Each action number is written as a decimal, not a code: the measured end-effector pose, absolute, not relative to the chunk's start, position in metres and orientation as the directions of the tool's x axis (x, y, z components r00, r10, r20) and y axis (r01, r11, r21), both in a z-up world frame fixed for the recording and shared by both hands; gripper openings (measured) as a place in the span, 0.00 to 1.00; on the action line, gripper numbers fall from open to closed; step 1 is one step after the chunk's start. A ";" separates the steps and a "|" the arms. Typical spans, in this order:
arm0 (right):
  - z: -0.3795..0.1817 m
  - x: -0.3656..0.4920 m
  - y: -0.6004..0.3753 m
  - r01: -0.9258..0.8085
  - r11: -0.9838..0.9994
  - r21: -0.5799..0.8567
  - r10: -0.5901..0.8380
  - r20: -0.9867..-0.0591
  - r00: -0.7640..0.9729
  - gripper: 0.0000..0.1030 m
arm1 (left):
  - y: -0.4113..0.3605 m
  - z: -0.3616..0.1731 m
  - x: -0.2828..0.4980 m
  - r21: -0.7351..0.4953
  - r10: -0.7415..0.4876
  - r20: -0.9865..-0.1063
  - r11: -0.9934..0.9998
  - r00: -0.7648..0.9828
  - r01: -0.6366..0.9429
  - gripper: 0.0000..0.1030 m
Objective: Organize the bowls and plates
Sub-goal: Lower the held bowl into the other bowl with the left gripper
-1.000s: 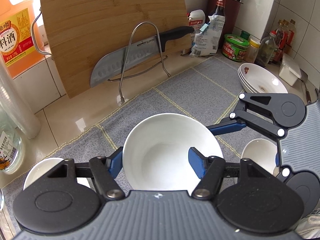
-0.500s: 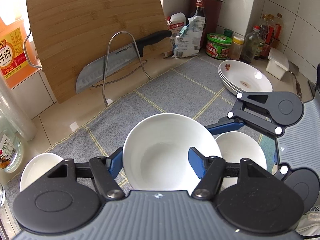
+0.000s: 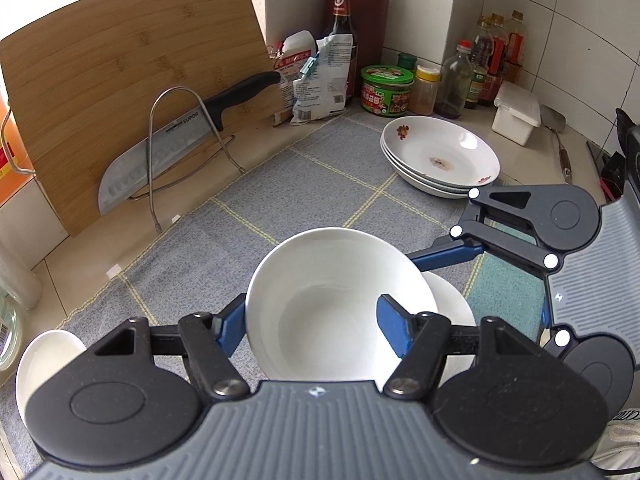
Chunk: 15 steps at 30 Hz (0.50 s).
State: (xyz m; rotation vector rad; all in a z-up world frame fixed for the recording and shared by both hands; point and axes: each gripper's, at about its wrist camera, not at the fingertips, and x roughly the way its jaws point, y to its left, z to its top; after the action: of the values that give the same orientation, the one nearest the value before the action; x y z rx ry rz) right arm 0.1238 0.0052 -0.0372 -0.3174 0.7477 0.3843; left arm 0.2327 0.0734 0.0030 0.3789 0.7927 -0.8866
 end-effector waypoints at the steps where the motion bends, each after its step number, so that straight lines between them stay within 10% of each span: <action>1: -0.036 0.120 0.003 -0.438 0.888 -0.142 0.219 -0.706 0.673 0.85 | 0.071 0.003 0.231 -0.019 -0.545 -0.749 0.586 0.377 0.810 0.65; 15: -0.039 0.099 -0.024 -0.370 0.920 -0.129 0.169 -0.721 0.672 0.85 | 0.039 -0.010 0.219 -0.042 -0.567 -0.761 0.527 0.314 0.849 0.65</action>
State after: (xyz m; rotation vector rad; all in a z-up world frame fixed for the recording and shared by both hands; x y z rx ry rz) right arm 0.0986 -0.0242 -0.0395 -0.2759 0.7782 0.3082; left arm 0.2191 0.0387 -0.0095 0.4037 0.8094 -0.9671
